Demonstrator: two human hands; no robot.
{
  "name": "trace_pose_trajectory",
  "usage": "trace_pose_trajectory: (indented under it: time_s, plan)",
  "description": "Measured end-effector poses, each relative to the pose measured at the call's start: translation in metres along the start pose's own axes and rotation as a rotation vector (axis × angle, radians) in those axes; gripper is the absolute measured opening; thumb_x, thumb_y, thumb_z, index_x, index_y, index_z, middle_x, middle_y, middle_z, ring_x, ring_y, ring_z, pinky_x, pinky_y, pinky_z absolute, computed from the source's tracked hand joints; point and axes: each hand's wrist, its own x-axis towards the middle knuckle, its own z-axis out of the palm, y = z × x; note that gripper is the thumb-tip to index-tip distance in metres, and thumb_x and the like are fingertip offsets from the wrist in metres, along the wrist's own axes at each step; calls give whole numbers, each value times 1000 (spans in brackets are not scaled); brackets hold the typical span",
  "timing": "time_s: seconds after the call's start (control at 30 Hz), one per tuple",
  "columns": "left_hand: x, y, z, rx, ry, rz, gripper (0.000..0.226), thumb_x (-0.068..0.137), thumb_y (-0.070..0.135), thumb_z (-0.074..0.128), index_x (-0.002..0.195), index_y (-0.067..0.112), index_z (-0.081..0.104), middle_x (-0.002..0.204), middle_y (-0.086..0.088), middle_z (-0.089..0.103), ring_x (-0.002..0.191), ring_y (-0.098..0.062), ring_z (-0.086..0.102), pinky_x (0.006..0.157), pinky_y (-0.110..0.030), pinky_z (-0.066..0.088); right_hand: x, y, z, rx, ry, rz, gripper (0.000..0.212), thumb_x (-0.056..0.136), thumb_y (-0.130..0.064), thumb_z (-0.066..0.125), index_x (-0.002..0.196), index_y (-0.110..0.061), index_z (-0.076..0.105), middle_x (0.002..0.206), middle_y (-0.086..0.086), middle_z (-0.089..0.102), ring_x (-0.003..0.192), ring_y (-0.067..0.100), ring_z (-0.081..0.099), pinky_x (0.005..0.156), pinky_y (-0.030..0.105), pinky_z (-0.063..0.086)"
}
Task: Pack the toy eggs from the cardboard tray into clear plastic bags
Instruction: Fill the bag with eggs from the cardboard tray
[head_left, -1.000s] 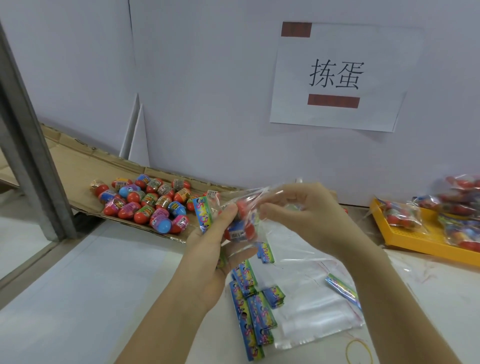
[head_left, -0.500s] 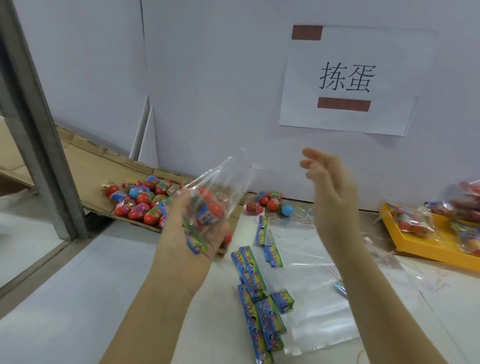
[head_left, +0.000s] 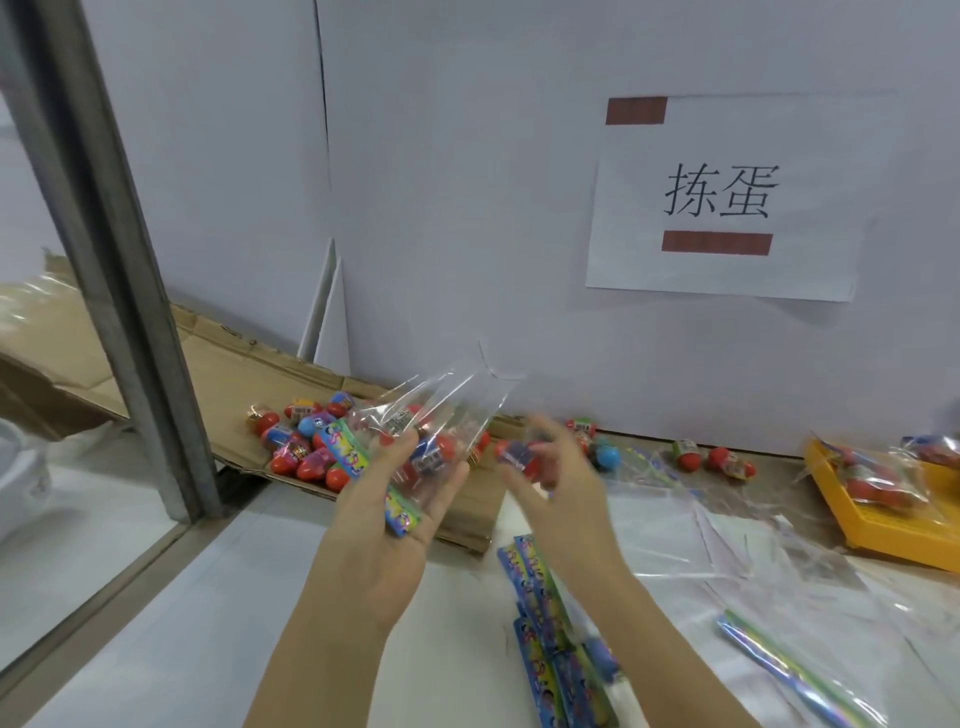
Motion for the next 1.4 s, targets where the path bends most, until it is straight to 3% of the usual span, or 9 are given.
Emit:
trace_pose_trajectory:
  time_s: [0.13,0.27,0.4,0.53,0.7,0.9,1.03,1.2,1.4]
  plan:
    - [0,-8,4,73,-3,-37,62,55,17,77,115,12,64,110,-14,73,94,-28,73,62,-36,61,15,-45,-59,508,266,-65,19,88,-29,59,105,-23,54,83,-5,69,67,3,63,60,16,48]
    - [-6,-17,9,154,-30,-80,66,55,20,79,118,11,61,106,-14,74,89,-25,74,59,-31,60,11,-66,-101,271,102,-286,18,96,-29,48,112,-32,56,88,-24,71,81,-8,62,71,10,46]
    - [-11,-28,11,220,-116,-116,35,62,18,76,96,14,76,104,-16,74,86,-30,74,59,-35,59,11,-62,-108,51,19,-164,24,84,-37,65,106,-40,54,92,-25,70,77,-5,60,71,24,45]
    - [-16,-34,15,273,-186,-138,53,57,26,79,109,18,74,112,-13,72,97,-35,71,63,-39,60,11,-62,-114,-49,-68,-127,19,77,-39,72,95,-36,66,91,-22,70,93,3,62,80,28,48]
    - [-17,-36,17,248,-175,-125,39,53,25,79,92,18,80,107,-12,74,94,-28,73,65,-41,61,10,-65,-129,-133,-112,-141,19,76,-39,73,91,-48,67,84,-38,59,71,-9,51,67,24,40]
    - [-23,-44,22,219,-124,-144,80,48,21,82,123,6,61,109,-16,73,97,-29,72,74,-47,60,5,-70,-132,-190,-179,-130,23,64,-44,72,88,-44,71,89,-27,68,90,6,55,74,24,40]
    - [-26,-54,24,239,-95,-124,62,44,18,81,105,7,73,103,-15,74,90,-28,74,82,-45,60,4,-73,-121,-180,-199,-122,26,61,-48,71,85,-39,72,86,-28,68,92,9,57,81,27,44]
    - [-29,-59,27,185,-79,-82,40,38,21,82,78,18,81,91,-12,76,74,-21,75,55,-27,58,4,-73,-114,-176,-249,-122,30,57,-48,76,82,-32,73,81,-20,71,84,-1,63,78,24,48]
    - [-28,-60,25,182,-64,-89,34,37,22,81,71,17,81,84,-9,77,73,-21,75,54,-31,59,2,-71,-101,-228,-255,-155,20,58,-45,81,74,-39,69,80,-24,70,89,9,63,93,43,46]
